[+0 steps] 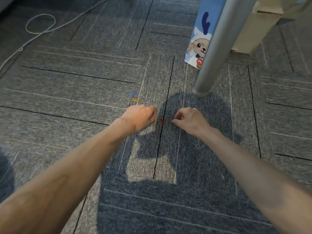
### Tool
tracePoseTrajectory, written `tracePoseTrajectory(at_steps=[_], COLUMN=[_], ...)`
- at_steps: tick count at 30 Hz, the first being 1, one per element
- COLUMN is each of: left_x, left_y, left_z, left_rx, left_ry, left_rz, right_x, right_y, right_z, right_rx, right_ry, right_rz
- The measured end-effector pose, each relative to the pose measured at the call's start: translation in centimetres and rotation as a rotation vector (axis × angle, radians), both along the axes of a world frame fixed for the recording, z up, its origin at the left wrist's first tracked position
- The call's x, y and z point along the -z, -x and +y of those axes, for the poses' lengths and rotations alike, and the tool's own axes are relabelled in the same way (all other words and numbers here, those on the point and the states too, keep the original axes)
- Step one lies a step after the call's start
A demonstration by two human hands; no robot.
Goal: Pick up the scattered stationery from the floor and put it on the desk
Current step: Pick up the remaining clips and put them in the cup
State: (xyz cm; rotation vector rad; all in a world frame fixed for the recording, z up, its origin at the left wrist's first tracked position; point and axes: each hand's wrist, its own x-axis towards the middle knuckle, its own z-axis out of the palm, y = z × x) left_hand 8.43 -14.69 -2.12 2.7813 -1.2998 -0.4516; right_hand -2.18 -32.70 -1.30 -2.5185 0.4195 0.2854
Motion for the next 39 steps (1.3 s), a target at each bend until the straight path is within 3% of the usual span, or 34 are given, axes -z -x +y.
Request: tracePoseTrajectory(at_steps=[7, 11, 13, 16, 18, 20, 23, 30, 32, 36, 38, 39], left_x=[-2.0, -2.1, -1.5, -1.4, -1.5, -1.7, -1.9, -2.0, -2.0, -2.0, -1.7, -1.5], left_y=[-0.8, -0.7, -0.5, 0.3, 1.0, 1.8, 2.8, 3.2, 3.1, 3.2, 3.2, 3.1], left_z=[-1.8, -1.5, -0.9, 0.4, 1.4, 2.1, 2.6, 3.5, 3.9, 3.7, 3.1, 2.8], left_rx=[0.058, 0.081, -0.089, -0.515, -0.659, -0.746, -0.769, -0.859, -0.875, -0.783, -0.709, -0.684], left_ry=[-0.204, -0.206, -0.003, 0.574, 0.935, 1.208, 1.344, 1.157, 1.063, 0.627, 0.459, 0.417], left_rz=[0.138, 0.137, 0.338, 0.945, 1.255, 1.42, 1.48, 1.435, 1.363, 0.894, 0.646, 0.57], right_x=[0.3, 0.1, 0.3, 0.1, -0.2, -0.5, -0.6, -0.4, -0.7, -0.6, -0.5, -0.4], right_y=[-1.7, -1.7, -1.5, -0.8, -0.1, 0.5, 1.0, 0.3, 0.2, -0.4, -0.6, -0.7], right_z=[-0.3, -0.2, 0.0, 0.5, 1.0, 1.7, 2.7, 2.8, 2.8, 3.2, 3.4, 3.5], right_rx=[0.099, -0.055, -0.064, 0.146, 0.269, 0.36, 0.399, 0.523, 0.529, 0.292, 0.14, 0.109], right_ry=[-0.209, -0.011, -0.127, -0.833, -1.268, -1.543, -1.659, -1.393, -1.156, -0.373, -0.188, -0.192], right_rz=[0.253, 0.254, 0.191, 0.023, -0.064, -0.109, -0.11, 0.096, 0.107, 0.008, -0.012, -0.011])
